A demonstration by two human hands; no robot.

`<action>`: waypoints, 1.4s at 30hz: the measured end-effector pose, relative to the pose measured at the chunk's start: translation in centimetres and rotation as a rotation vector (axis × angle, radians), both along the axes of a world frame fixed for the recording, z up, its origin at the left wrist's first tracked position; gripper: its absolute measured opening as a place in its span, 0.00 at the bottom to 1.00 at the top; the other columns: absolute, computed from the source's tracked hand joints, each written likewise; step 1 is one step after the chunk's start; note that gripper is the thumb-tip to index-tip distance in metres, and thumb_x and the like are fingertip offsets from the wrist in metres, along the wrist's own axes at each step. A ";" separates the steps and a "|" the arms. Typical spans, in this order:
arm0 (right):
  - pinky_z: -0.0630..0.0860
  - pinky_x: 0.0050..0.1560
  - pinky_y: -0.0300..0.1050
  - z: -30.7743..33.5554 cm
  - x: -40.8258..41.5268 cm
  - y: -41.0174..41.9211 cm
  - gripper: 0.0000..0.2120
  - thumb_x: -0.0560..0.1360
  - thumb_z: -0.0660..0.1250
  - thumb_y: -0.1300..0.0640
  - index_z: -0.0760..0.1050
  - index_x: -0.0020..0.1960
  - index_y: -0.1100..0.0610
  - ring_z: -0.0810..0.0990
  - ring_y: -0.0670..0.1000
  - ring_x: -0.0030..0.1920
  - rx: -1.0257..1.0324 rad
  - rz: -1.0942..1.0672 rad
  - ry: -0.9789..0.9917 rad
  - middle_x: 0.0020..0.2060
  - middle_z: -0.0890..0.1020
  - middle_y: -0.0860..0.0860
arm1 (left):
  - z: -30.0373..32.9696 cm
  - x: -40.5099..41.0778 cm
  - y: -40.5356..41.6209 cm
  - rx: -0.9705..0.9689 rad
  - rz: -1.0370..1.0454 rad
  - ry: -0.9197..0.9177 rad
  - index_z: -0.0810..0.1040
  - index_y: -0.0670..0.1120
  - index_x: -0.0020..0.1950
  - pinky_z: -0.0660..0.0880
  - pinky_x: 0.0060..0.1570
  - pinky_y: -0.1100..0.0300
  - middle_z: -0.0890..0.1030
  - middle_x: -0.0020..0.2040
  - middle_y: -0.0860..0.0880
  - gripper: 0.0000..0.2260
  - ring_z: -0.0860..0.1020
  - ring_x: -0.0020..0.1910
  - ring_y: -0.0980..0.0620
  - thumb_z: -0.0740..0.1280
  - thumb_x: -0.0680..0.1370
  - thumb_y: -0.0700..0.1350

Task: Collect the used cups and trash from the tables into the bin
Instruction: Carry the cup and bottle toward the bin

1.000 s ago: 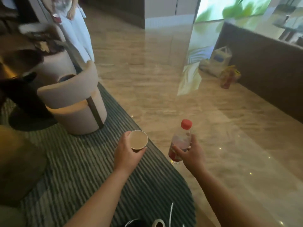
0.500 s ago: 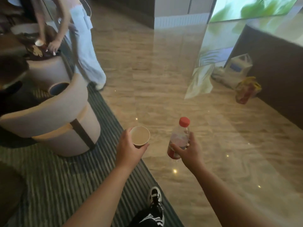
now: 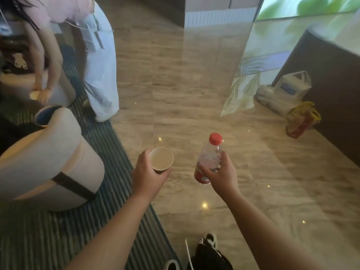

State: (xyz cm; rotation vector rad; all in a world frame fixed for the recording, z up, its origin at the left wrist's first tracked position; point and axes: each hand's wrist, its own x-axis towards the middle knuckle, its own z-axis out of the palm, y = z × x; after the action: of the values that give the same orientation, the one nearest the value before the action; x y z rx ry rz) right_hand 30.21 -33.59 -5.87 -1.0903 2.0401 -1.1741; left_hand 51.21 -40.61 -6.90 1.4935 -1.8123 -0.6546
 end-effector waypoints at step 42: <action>0.76 0.49 0.46 -5.4 -4.1 -69.7 0.34 0.65 0.78 0.49 0.67 0.66 0.53 0.78 0.51 0.53 0.056 0.882 0.098 0.56 0.78 0.49 | -5.8 -6.1 -50.2 0.084 0.925 0.121 0.66 0.50 0.64 0.69 0.45 0.63 0.72 0.56 0.53 0.33 0.71 0.52 0.55 0.78 0.64 0.54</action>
State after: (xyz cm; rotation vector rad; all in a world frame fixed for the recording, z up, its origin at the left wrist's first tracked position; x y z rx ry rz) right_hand 26.10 -103.29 -11.23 -1.7709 1.3515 -0.6019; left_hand 45.14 -90.79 -12.70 2.0483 -0.8355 -0.3308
